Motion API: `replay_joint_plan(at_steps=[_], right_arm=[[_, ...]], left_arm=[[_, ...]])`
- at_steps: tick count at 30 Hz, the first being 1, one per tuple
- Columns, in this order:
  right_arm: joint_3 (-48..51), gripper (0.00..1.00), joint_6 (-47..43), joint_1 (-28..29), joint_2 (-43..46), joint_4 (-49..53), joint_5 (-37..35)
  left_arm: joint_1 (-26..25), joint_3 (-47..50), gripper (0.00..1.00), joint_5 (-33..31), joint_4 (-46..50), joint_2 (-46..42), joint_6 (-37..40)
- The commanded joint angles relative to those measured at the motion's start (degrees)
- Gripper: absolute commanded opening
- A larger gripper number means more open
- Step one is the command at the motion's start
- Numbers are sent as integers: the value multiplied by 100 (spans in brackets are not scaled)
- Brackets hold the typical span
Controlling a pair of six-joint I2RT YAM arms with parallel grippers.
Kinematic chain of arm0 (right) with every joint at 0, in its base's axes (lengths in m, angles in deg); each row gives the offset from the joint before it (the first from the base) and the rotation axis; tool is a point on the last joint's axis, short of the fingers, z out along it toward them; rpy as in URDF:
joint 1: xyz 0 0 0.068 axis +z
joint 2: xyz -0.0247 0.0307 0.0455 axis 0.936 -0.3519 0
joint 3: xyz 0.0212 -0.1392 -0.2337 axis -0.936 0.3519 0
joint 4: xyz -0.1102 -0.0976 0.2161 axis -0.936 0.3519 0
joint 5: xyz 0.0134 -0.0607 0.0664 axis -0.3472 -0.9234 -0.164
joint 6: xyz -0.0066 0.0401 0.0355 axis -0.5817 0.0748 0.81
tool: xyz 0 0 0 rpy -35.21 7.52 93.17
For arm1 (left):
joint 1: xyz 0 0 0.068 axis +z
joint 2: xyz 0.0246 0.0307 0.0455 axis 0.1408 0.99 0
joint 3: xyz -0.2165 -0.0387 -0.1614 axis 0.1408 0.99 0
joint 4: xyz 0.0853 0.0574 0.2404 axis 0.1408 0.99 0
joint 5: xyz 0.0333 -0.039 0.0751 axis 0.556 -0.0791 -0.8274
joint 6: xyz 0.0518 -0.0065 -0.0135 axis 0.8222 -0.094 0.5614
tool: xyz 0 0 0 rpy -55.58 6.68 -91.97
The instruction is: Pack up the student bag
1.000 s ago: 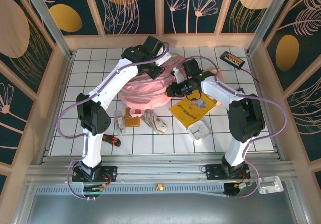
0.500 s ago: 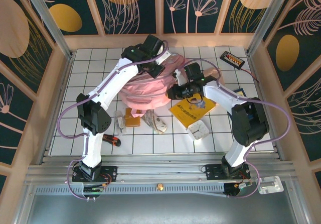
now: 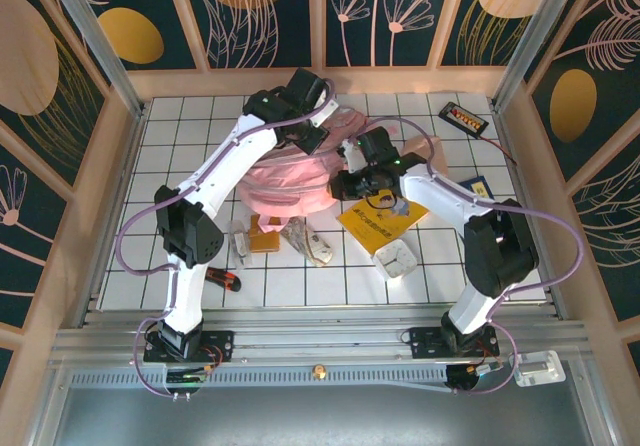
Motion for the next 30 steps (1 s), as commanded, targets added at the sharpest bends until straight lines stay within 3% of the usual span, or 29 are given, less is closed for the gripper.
replay_joint_plan(at_steps=[1, 6, 16, 20, 23, 30], right_arm=[[-523, 0, -65, 398, 188, 656, -143], [-1239, 0, -140, 813, -206, 1261, -272], [-2237, 0, 167, 1458, -676, 1203, -155], [-2460, 0, 191, 1615, -793, 1387, -430], [-2386, 0, 202, 1464, -666, 1687, -981], [-2861, 0, 396, 1666, -508, 2636, -3456]], left_arm=[[-42, -556, 0, -334, -283, 129, -618], [-41, -918, 0, -444, -161, 382, -1010], [-59, -1324, 0, -1097, 137, 588, -1423], [-63, -1540, 0, -1109, 199, 676, -1498], [-59, -1514, 0, -1381, 299, 632, -1472], [-63, -1863, 0, -1853, 543, 722, -1683]])
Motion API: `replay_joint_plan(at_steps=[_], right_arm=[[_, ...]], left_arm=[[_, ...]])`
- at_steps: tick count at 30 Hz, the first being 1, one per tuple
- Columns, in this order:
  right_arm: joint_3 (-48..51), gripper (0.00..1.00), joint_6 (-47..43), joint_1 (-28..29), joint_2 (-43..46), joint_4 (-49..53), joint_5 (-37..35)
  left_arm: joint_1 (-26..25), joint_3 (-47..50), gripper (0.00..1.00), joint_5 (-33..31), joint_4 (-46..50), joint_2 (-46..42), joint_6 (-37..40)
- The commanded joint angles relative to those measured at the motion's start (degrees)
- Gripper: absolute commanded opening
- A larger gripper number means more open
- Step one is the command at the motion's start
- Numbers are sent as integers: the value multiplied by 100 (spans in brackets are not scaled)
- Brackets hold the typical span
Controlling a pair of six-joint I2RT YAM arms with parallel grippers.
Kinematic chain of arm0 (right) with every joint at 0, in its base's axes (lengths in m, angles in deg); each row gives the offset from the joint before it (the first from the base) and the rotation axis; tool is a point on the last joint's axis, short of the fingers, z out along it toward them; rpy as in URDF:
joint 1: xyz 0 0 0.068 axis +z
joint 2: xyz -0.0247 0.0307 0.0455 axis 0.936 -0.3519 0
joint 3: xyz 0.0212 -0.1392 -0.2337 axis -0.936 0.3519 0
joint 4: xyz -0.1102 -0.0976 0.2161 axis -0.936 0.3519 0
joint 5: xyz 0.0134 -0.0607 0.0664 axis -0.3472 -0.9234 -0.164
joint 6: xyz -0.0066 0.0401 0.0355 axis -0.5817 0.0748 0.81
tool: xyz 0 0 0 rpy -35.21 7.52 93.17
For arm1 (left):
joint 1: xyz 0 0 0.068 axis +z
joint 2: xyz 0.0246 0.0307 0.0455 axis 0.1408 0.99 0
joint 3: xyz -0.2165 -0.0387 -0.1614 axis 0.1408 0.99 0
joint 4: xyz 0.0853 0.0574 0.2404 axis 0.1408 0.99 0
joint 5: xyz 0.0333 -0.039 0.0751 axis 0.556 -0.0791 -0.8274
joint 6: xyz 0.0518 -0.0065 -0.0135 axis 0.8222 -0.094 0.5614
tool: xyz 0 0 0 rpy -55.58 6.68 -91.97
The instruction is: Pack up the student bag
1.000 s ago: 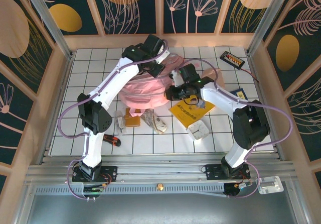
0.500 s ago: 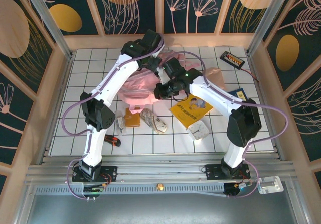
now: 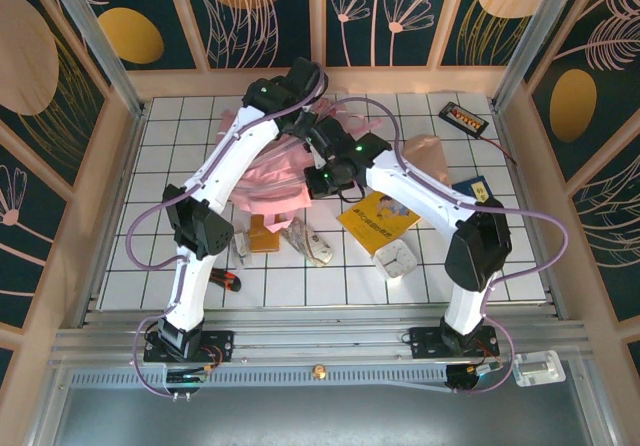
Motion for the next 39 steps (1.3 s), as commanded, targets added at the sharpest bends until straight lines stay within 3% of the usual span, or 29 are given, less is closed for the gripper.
replay_joint_plan(at_steps=[1, 4, 9, 11, 13, 15, 19, 24, 29, 36, 39], right_arm=[[-502, 0, -37, 434, 170, 339, -1492], [-293, 0, 6, 588, 300, 182, -2275], [988, 0, -213, -36, 1053, -962, -1853], [1389, 0, -425, -403, 1322, -1483, -1231], [1779, 0, -595, -754, 1579, -2060, -476], [1994, 0, -683, -1094, 1722, -2379, 200], [2032, 0, -1016, -1396, 1702, -2481, 835], [2073, 0, -1163, -1882, 1619, -2484, 1449], [2134, 0, -1244, -2051, 1590, -2430, 1641], [2196, 0, -1253, -2067, 1558, -2434, 1676], [2189, 0, -1232, -2066, 1538, -2423, 1702]], left_arm=[[-130, -528, 0, -419, -319, 144, -529], [-126, -851, 0, -486, -164, 366, -687], [-123, -1217, 0, 123, -178, 542, -789], [-129, -1173, 45, 551, -228, 513, -655], [-123, -927, 67, 950, -322, 403, -482], [-130, -676, 99, 1142, -355, 278, -363], [-153, 57, 99, 1408, -484, -110, -93], [-411, 1738, 99, 1365, -1007, -725, 548], [-435, 3173, 99, 1519, -1853, -1214, 711], [-433, 3003, 98, 1393, -1843, -889, 914], [-432, 2574, 85, 1391, -1443, -570, 963]])
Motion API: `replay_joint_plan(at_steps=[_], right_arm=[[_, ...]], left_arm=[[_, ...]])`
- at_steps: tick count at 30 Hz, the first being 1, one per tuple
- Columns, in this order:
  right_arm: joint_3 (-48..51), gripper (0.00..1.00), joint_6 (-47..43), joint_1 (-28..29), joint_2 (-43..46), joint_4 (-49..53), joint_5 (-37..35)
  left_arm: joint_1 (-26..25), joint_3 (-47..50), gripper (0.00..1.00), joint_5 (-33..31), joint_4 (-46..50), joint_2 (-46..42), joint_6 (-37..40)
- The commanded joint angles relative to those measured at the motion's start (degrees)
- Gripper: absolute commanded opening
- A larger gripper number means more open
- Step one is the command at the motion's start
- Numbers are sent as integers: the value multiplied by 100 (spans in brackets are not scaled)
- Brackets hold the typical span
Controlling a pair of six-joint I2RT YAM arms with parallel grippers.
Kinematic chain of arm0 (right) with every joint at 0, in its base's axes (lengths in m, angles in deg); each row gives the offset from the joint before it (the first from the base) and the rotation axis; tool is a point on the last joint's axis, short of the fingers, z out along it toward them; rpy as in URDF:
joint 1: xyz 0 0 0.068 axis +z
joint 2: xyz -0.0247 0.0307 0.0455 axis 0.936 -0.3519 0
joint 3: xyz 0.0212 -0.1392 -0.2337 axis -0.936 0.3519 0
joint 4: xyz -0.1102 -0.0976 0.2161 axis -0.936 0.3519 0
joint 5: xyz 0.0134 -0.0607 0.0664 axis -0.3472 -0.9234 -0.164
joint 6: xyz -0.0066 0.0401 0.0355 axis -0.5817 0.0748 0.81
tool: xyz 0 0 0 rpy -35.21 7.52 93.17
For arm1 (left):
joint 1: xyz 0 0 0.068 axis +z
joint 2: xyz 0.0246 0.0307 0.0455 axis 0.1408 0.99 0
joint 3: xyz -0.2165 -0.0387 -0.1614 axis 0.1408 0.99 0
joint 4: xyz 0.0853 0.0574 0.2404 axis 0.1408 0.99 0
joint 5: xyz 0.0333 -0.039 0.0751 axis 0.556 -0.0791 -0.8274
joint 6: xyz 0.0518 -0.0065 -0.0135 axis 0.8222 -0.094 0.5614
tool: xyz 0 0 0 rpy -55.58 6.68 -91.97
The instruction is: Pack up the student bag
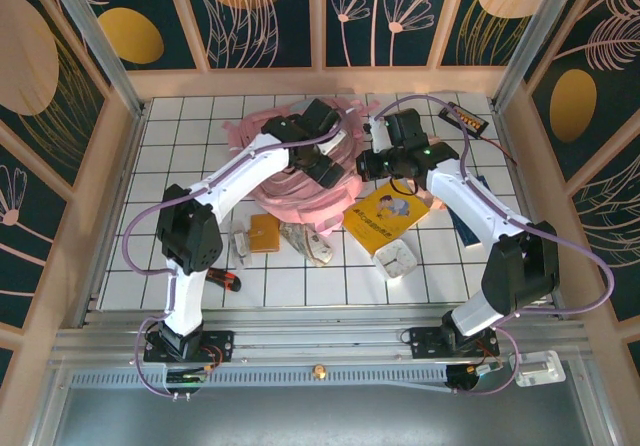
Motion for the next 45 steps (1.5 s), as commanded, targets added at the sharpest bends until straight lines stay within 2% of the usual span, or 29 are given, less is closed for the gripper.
replay_joint_plan(at_steps=[1, 3, 4, 5, 10, 14, 19, 20, 21, 23, 29, 31, 34, 36, 37, 39, 41, 45], right_arm=[[10, 0, -97, -17, 43, -353, 243], [10, 0, -95, -22, 22, -335, 221], [26, 0, -92, -17, 25, -336, 211], [31, 0, -79, -23, 28, -344, 210], [42, 0, -73, -25, 29, -331, 184], [26, 0, -49, -16, 32, -320, 160], [42, 0, -126, 52, 88, -223, 43], [60, 0, -155, 94, 116, -202, -4], [67, 0, -174, 114, 145, -197, -9], [117, 0, -224, 220, 206, -221, -44], [334, 0, -176, 469, 400, -494, 17], [372, 0, -111, 485, 429, -535, 63], [466, 0, -39, 485, 502, -640, 24], [472, 0, -40, 469, 545, -635, -97], [472, 0, -28, 452, 569, -622, -160], [485, 0, -19, 398, 623, -612, -181], [482, 0, -22, 334, 659, -600, -160], [473, 0, -28, 292, 619, -581, -100]], left_arm=[[21, -547, 74, -5, 277, 392, 161], [22, -871, 44, 110, 545, 620, 186], [22, -993, 36, 121, 646, 707, 184], [22, -1092, 30, 121, 742, 788, 186], [36, -1298, 14, 209, 879, 895, 123], [33, -1591, 9, 301, 836, 894, -171], [36, -2215, 9, 577, 670, 941, -818], [32, -2292, 22, 609, 570, 919, -937], [27, -2323, 21, 657, 472, 904, -1029], [29, -2653, 8, 799, 524, 1030, -1176], [26, -3045, 0, 996, 589, 1240, -1430], [24, -3044, 2, 986, 620, 1252, -1422], [20, -2819, 12, 824, 738, 1195, -1206], [19, -2414, 38, 595, 867, 1069, -959], [16, -2073, 46, 414, 886, 946, -865], [11, -1161, 49, 174, 595, 535, -690], [11, -128, 54, 219, 11, -39, -551], [19, 679, 57, 445, -157, -472, -401]])
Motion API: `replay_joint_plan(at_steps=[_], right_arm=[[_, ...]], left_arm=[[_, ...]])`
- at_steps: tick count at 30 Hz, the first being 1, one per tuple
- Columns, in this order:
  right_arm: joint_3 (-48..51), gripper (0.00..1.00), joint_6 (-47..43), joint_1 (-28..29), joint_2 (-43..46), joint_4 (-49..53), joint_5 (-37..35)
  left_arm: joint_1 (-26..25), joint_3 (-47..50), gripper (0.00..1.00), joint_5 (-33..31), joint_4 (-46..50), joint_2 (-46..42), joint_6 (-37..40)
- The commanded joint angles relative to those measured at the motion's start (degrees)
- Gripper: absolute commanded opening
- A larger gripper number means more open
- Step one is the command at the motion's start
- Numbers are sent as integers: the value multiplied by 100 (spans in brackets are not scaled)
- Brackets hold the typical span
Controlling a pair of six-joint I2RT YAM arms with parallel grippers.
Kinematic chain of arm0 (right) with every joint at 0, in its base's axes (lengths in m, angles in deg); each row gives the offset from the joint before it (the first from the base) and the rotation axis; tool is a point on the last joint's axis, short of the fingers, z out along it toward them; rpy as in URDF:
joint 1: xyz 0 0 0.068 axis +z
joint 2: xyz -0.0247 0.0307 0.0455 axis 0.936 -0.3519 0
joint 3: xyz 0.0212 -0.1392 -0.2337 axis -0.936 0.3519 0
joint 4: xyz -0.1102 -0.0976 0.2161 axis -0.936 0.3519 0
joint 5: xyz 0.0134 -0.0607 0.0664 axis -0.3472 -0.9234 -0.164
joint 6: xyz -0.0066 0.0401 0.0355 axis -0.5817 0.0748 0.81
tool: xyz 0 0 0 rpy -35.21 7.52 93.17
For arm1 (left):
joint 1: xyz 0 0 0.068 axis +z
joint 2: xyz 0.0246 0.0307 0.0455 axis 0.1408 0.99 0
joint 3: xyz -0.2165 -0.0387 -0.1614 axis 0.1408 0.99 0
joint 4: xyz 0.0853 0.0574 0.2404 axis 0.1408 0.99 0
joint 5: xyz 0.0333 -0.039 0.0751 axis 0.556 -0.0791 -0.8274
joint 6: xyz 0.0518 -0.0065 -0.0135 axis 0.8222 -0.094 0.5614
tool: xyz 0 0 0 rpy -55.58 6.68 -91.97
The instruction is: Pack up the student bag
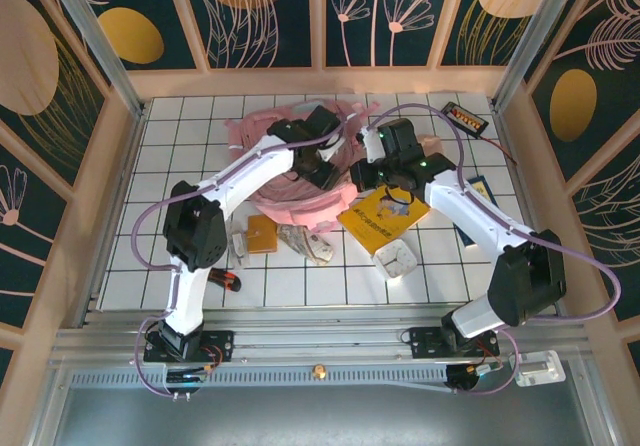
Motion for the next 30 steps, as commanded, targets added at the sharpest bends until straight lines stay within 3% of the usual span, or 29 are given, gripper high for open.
replay_joint_plan(at_steps=[1, 6, 15, 19, 23, 30], right_arm=[[7, 0, 49, -62, 258, -294, 70], [-6, 0, 106, -65, 270, -333, 165], [-11, 0, 132, -53, 297, -315, 227], [-54, 0, 134, -49, 273, -307, 233], [-104, 0, 124, -47, 266, -280, 207], [-130, 0, 151, -51, 228, -298, 216]], left_arm=[[-8, 424, 57, 21, -243, -561, 319], [-2, 569, 59, -277, -395, -480, 380], [-56, -117, 61, -875, -366, -25, 484], [-64, -397, 61, -904, -116, 192, 644], [-79, -451, 62, -520, 56, 290, 887], [-73, -460, 64, -598, 185, 445, 1045]])
